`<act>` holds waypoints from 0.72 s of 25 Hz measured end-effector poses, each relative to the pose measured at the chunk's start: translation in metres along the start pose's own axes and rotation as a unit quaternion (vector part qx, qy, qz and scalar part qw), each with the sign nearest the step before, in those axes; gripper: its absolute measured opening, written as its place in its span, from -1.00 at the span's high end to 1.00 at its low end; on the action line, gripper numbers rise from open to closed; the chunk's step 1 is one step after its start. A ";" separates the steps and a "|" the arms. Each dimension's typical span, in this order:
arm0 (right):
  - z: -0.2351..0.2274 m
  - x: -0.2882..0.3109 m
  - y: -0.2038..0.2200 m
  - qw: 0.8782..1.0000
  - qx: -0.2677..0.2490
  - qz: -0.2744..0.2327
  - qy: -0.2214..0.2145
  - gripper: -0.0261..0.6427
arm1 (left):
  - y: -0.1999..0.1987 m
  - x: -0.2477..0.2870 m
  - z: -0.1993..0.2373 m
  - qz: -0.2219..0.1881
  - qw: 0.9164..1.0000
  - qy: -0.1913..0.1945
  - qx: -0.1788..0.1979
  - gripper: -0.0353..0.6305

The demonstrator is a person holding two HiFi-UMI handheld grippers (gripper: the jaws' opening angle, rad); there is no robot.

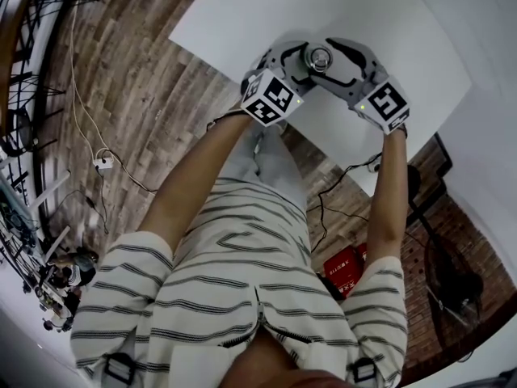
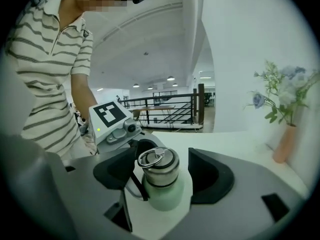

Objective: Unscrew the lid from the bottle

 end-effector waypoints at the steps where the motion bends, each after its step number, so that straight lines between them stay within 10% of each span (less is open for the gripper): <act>1: 0.002 -0.001 -0.001 1.000 0.002 -0.003 0.010 -0.12 | 0.000 0.000 0.000 -0.001 1.000 0.000 0.001 -0.07; 8: 0.025 -0.005 0.001 0.986 0.070 -0.017 0.151 -0.07 | 0.006 -0.001 0.002 0.005 1.000 -0.001 -0.006 -0.07; 18: 0.059 0.010 0.001 0.927 0.156 -0.027 0.339 0.00 | 0.006 -0.002 0.002 0.005 1.000 -0.003 -0.008 -0.07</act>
Point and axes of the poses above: the fingertips, and each gripper's own axes: x forward along the fingers, z to its left, y out of its underside, the point moved 9 cm from there along -x, backward along the fingers, and after that the axes turned 14 degrees about y, right-handed, at the moved point
